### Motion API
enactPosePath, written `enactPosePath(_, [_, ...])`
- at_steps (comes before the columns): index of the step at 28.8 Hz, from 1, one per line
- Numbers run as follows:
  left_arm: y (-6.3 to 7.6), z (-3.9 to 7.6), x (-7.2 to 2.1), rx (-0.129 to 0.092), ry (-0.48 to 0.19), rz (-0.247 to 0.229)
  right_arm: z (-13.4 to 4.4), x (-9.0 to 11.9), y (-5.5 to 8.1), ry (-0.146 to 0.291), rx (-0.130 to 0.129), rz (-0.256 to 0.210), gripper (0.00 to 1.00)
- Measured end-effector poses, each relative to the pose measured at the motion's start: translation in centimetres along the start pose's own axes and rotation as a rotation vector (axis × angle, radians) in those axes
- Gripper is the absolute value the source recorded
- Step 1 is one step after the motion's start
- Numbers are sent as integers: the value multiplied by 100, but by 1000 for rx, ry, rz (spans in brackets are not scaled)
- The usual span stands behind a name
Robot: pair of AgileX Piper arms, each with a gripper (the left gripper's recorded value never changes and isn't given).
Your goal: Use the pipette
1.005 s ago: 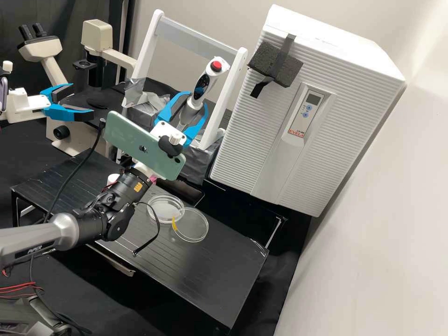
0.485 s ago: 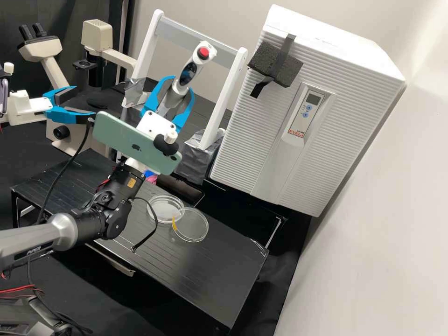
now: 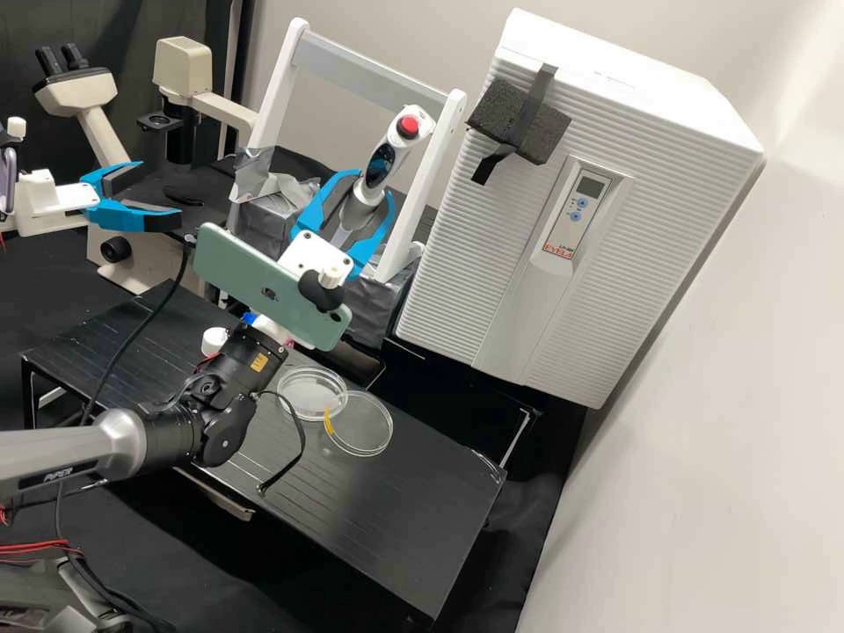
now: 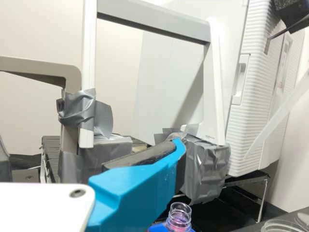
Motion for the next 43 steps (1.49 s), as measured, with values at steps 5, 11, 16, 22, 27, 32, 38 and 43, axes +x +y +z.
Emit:
enactPosePath(5, [-4,9,1,-2,-2,-1,16,-6,33,-8,-14,14,0])
enactPosePath(11, [17,16,-6,-2,-3,6,19,-7,41,-10,-23,17,0])
enactPosePath(16, [23,16,-8,-7,0,10,19,-7,41,-10,-71,17,0])
enactPosePath(22, [25,13,-8,-10,4,12,7,-20,49,-38,-197,12,0])
enactPosePath(27, [26,11,-8,-12,6,13,-33,-32,62,-32,-279,16,0])
enactPosePath(32, [26,11,-8,-12,6,13,-75,-51,103,-31,-364,37,0])
enactPosePath(38, [26,11,-8,-12,6,13,-89,-71,183,-44,-415,82,0])
enactPosePath(43, [26,11,-8,-12,6,13,-83,-73,192,-52,-412,88,0])
